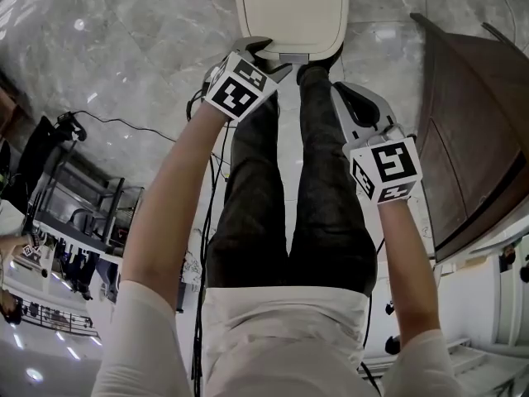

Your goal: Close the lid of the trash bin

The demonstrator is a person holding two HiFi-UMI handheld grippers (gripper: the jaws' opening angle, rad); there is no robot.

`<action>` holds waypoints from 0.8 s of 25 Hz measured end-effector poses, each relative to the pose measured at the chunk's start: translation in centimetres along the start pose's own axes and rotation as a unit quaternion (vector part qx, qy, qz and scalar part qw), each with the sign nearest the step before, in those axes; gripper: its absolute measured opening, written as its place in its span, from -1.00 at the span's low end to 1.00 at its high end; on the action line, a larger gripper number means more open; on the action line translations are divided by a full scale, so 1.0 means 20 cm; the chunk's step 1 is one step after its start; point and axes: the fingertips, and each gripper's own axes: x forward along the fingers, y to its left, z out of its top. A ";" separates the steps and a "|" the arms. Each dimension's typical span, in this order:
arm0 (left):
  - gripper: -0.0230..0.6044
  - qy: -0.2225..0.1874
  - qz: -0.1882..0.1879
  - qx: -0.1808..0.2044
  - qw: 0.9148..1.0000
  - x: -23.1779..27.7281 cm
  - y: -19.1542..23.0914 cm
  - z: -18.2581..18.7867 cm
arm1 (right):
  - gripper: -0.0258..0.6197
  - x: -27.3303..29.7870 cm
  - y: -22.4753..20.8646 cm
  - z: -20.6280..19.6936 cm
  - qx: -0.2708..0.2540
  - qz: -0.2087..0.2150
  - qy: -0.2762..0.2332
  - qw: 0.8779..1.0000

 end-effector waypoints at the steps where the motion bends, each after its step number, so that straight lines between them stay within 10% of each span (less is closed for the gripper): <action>1: -0.07 0.001 0.001 0.000 1.000 -0.01 0.00 0.00 | -0.82 0.00 0.01 0.01 -0.002 0.000 0.001 1.000; 20: -0.13 -0.051 0.059 -0.013 0.997 -0.46 -0.18 0.23 | -0.82 -0.31 0.07 0.32 -0.103 -0.012 -0.009 0.995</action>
